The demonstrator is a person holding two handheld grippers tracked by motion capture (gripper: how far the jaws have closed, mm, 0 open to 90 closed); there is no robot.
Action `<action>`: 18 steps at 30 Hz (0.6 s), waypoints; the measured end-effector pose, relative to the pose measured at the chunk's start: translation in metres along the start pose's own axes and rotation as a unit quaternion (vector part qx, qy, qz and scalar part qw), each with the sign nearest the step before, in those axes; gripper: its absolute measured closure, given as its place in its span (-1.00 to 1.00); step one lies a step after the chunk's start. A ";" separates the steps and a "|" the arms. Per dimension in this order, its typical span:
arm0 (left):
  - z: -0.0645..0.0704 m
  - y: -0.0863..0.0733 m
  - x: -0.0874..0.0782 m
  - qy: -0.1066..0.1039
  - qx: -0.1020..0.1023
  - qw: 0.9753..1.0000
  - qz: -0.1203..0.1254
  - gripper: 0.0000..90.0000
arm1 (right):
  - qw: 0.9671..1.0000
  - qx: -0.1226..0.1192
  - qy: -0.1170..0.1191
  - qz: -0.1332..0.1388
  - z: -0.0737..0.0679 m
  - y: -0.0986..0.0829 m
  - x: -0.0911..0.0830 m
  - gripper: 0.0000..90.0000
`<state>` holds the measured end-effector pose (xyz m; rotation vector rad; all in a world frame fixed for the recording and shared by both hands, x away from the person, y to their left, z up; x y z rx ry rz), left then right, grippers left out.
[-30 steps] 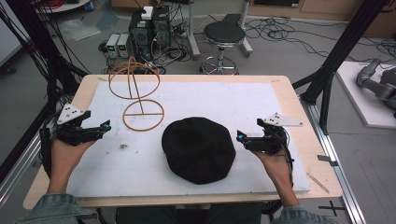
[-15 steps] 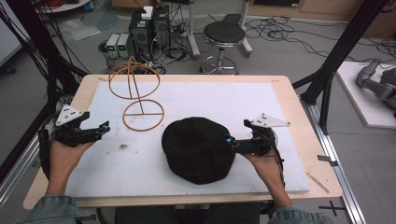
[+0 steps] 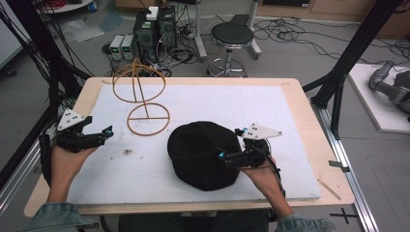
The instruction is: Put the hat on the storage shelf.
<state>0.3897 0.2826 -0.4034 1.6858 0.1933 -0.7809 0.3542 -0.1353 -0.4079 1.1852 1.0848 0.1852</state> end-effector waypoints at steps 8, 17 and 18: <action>0.000 0.000 -0.001 0.001 0.000 1.000 0.002 -0.56 | 1.000 -0.019 0.014 -0.016 -0.015 -0.004 0.015 -0.82; -0.002 0.000 -0.002 0.003 -0.001 1.000 0.003 -0.56 | 0.999 -0.025 0.017 -0.025 -0.017 -0.010 0.023 -0.64; -0.001 0.000 -0.002 0.002 -0.001 1.000 0.003 -0.56 | 0.999 -0.024 0.018 -0.026 -0.016 -0.011 0.024 -0.60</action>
Point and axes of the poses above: each handheld gripper's, and its own axes: x roughly forward along the jaws, y roughly out of its top, z roughly to its right, the point moved 8 cm from there along x, roughly forward along the jaws, and after that the axes turned 11 degrees about -z, right-handed, at the moved point
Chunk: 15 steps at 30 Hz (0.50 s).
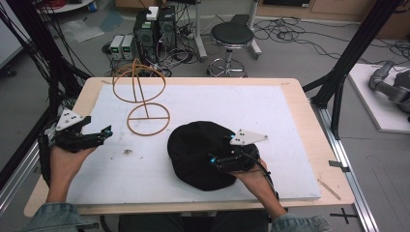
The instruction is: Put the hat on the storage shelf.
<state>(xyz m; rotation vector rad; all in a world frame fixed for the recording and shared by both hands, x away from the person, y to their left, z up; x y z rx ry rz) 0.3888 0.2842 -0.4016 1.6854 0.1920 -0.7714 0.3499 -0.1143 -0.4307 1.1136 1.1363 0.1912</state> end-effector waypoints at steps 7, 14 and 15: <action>0.001 0.000 0.000 0.000 0.000 1.000 0.000 -0.56 | 1.000 0.001 -0.010 -0.011 0.001 -0.003 0.005 -0.30; 0.000 0.001 0.000 0.001 0.000 1.000 0.002 -0.56 | 1.000 0.000 -0.013 -0.021 0.001 -0.007 0.010 -0.03; 0.000 0.001 0.000 0.001 0.000 1.000 0.002 -0.56 | 1.000 0.000 -0.013 -0.022 0.001 -0.007 0.010 0.01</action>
Point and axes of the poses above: each handheld gripper's, and its own axes: x roughly forward along the jaws, y roughly out of its top, z roughly to its right, the point moved 8 cm from there along x, roughly forward along the jaws, and after that the axes turned 11 degrees about -z, right-handed, at the moved point
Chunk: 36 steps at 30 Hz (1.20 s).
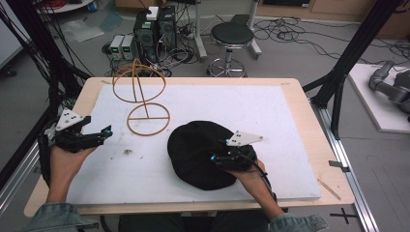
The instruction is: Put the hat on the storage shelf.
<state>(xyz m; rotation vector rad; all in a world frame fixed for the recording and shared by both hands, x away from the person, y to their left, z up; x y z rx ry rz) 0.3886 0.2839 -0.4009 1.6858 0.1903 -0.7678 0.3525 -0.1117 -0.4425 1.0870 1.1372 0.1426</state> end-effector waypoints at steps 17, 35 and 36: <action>-0.001 0.001 -0.002 0.000 0.001 1.000 0.002 -0.56 | 1.000 -0.004 -0.008 0.013 -0.002 0.003 -0.004 0.56; -0.004 0.002 -0.006 0.003 -0.002 1.000 0.008 -0.56 | 0.998 -0.002 -0.025 0.059 0.003 0.022 -0.029 0.60; -0.003 0.003 -0.006 0.002 -0.002 1.000 0.008 -0.56 | 0.998 0.006 -0.026 0.065 0.006 0.024 -0.033 0.60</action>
Point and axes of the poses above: each handheld gripper's, and its own axes: x roughly forward along the jaws, y roughly out of its top, z roughly to its right, the point moved 8 cm from there along x, roughly forward along the jaws, and after that the axes turned 11 degrees about -z, right-handed, at the moved point
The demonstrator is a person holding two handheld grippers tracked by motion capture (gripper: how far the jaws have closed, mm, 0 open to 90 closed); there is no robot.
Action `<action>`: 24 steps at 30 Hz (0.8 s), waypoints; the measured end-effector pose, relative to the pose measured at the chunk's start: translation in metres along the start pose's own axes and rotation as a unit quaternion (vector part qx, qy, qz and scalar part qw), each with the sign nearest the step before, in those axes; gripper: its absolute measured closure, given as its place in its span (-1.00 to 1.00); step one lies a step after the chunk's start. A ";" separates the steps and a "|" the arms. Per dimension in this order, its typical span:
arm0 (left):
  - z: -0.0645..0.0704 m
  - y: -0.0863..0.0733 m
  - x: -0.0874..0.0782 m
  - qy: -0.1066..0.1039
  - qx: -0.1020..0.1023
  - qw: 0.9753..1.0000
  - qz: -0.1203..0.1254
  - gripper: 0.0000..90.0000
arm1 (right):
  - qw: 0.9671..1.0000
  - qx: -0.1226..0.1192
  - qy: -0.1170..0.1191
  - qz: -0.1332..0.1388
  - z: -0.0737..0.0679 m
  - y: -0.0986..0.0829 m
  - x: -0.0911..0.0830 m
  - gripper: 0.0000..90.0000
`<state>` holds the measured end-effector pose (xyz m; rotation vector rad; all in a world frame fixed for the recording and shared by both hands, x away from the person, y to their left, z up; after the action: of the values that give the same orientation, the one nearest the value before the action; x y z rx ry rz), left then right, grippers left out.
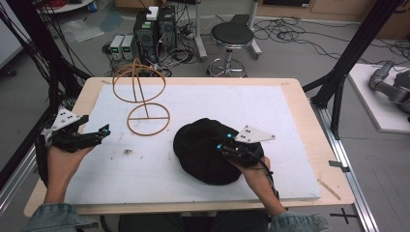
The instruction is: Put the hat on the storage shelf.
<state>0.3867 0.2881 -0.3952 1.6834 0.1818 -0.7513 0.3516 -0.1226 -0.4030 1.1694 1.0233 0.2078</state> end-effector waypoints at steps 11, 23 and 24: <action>0.000 0.000 0.000 -0.001 -0.002 1.000 0.002 -0.56 | 0.999 0.013 -0.027 0.037 0.020 0.024 -0.022 0.60; -0.001 0.001 -0.001 -0.001 -0.004 1.000 0.004 -0.56 | 0.994 0.005 -0.049 0.095 0.036 0.073 -0.050 0.61; -0.001 0.001 -0.001 -0.001 -0.004 1.000 0.004 -0.56 | 0.994 0.004 -0.049 0.098 0.037 0.076 -0.051 0.61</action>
<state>0.3866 0.2890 -0.3937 1.6748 0.1762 -0.7460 0.3777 -0.1458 -0.3105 1.2755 0.8230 0.2988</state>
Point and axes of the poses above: each handheld gripper's, and its own axes: x roughly forward along the jaws, y roughly out of its top, z roughly to its right, the point moved 8 cm from there along x, roughly forward along the jaws, and after that the axes turned 11 degrees about -z, right-handed, at the moved point
